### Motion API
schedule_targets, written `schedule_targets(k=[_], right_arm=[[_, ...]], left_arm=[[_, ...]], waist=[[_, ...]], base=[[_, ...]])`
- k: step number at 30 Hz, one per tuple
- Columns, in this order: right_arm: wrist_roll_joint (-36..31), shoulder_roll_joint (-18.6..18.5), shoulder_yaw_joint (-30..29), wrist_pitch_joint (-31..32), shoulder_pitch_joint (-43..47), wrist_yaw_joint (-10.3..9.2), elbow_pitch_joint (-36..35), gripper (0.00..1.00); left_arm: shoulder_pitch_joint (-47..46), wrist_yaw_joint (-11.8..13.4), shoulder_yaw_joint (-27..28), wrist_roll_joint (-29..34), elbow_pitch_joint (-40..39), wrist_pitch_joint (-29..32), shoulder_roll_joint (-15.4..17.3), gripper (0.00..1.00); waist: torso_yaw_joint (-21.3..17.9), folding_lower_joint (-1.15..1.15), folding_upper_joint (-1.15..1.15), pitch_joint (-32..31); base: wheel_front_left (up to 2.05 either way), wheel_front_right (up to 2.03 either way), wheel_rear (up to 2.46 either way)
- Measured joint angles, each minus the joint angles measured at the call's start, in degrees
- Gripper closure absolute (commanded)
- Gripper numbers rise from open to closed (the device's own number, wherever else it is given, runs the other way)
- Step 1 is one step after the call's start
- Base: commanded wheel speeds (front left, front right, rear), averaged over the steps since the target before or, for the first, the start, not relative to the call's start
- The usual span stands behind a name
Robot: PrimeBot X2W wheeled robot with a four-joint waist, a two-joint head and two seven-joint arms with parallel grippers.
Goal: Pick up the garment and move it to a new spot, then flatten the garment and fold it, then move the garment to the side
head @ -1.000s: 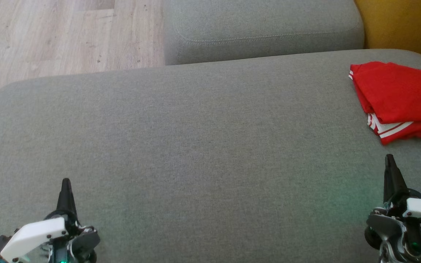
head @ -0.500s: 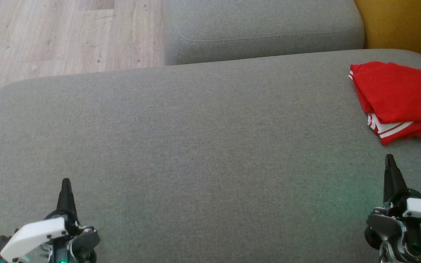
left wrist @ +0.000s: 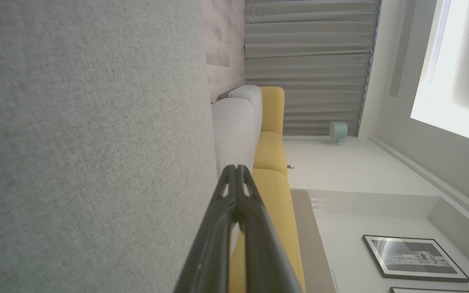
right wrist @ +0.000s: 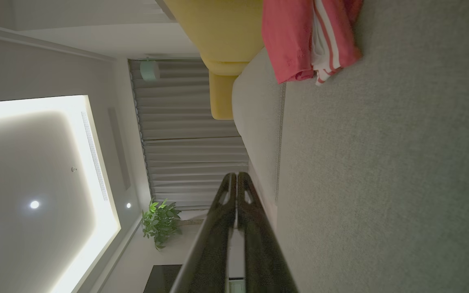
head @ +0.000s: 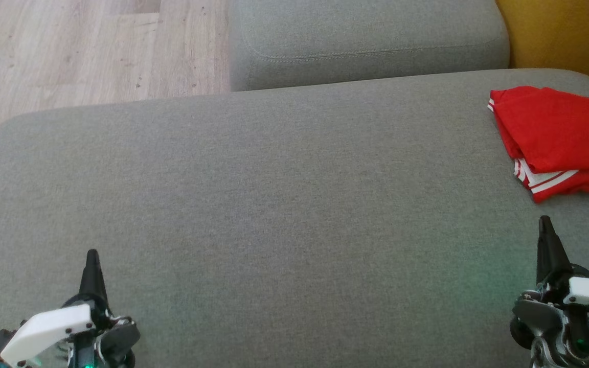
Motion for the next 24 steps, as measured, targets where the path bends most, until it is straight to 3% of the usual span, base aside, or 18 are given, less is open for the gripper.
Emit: schedule_targets(k=[24], right_arm=[[0.0,0.0,0.0,0.0,0.0,0.00,0.0,1.00]], left_arm=[[0.0,0.0,0.0,0.0,0.0,0.0,0.0,1.00]], waist=[[0.0,0.00,0.00,0.0]], base=[[0.00,0.00,0.00]])
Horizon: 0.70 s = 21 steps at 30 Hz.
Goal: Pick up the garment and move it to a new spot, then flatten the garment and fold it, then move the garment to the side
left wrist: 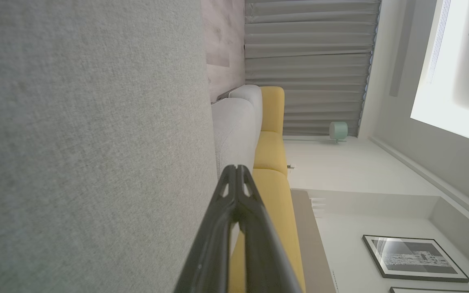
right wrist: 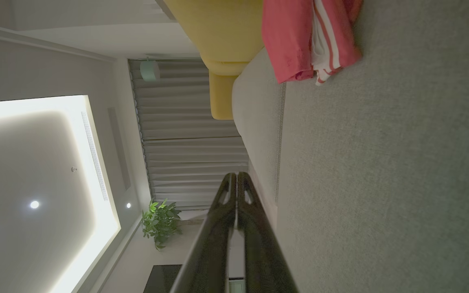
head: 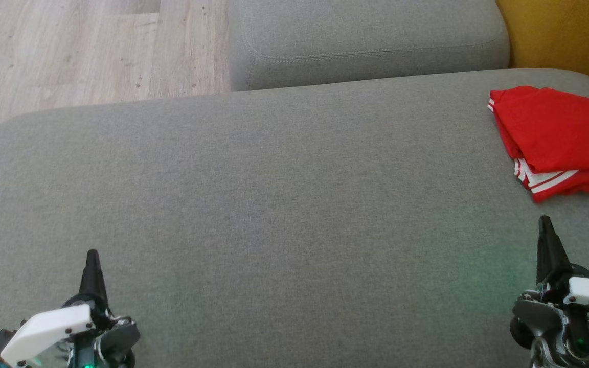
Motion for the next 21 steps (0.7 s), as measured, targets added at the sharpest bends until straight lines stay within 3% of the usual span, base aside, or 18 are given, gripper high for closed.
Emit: schedule_targets(k=[21], right_arm=[[0.0,0.0,0.0,0.0,0.0,0.00,0.0,1.00]], left_arm=[[0.0,0.0,0.0,0.0,0.0,0.0,0.0,1.00]], waist=[[0.0,0.00,0.00,0.0]], base=[[0.00,0.00,0.00]])
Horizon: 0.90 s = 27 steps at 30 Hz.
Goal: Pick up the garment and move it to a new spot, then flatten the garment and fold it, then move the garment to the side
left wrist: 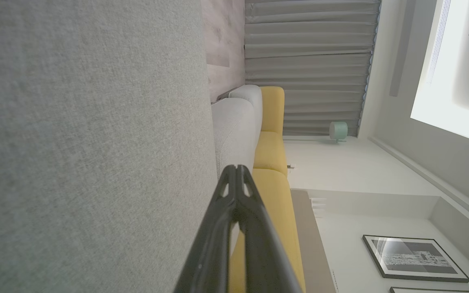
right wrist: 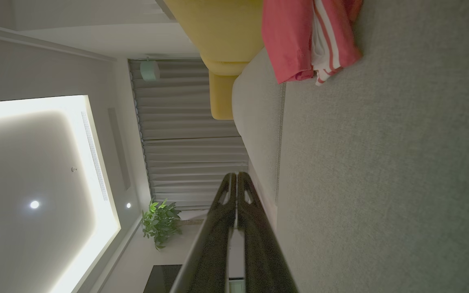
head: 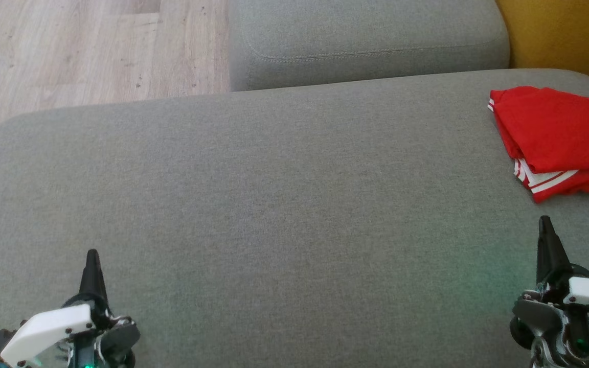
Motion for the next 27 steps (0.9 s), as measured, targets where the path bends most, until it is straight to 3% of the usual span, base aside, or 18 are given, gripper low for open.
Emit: schedule_targets(k=[27], right_arm=[[0.0,0.0,0.0,0.0,0.0,0.00,0.0,1.00]], left_arm=[[0.0,0.0,0.0,0.0,0.0,0.0,0.0,1.00]], waist=[[0.0,0.00,0.00,0.0]], base=[[0.00,0.00,0.00]])
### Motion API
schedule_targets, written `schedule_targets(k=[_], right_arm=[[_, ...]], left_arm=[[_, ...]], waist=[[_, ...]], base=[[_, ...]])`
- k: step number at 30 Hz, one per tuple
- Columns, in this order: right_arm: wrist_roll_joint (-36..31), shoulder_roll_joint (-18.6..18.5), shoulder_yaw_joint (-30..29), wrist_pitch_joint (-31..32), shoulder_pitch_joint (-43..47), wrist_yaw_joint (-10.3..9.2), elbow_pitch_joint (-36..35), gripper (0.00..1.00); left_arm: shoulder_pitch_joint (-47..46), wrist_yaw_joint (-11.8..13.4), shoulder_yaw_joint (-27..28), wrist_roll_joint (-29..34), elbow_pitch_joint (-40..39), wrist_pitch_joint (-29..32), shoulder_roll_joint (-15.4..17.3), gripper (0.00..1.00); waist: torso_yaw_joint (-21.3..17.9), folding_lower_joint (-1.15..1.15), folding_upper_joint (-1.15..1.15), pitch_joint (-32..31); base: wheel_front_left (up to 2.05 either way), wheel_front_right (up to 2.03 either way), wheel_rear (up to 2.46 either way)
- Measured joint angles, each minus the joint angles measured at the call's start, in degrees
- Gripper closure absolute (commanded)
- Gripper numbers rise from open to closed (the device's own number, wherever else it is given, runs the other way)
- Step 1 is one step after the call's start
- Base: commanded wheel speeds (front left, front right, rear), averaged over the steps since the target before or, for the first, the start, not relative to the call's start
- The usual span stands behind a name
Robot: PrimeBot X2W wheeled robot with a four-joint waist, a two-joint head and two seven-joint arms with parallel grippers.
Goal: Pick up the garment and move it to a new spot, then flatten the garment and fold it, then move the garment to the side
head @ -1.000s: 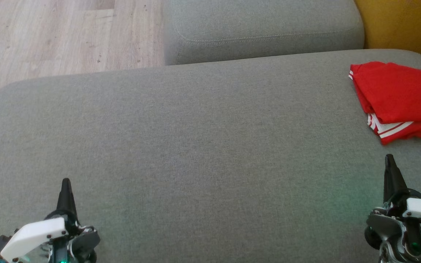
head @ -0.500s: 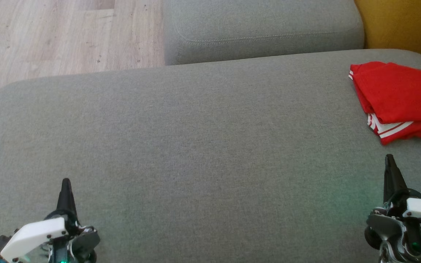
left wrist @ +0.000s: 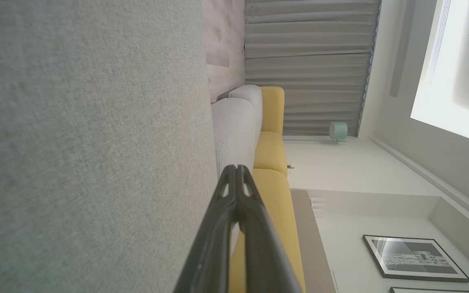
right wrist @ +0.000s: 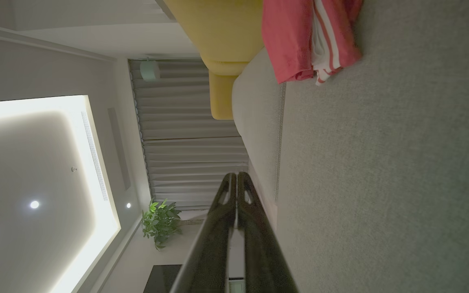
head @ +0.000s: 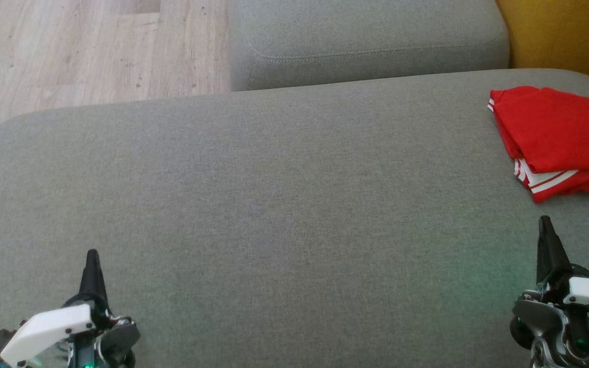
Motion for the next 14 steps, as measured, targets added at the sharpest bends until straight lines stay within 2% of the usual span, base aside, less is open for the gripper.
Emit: schedule_targets(k=[14], right_arm=[[0.0,0.0,0.0,0.0,0.0,0.00,0.0,1.00]], left_arm=[[0.0,0.0,0.0,0.0,0.0,0.0,0.0,1.00]], waist=[[0.0,0.00,0.00,0.0]], base=[[0.00,0.00,0.00]])
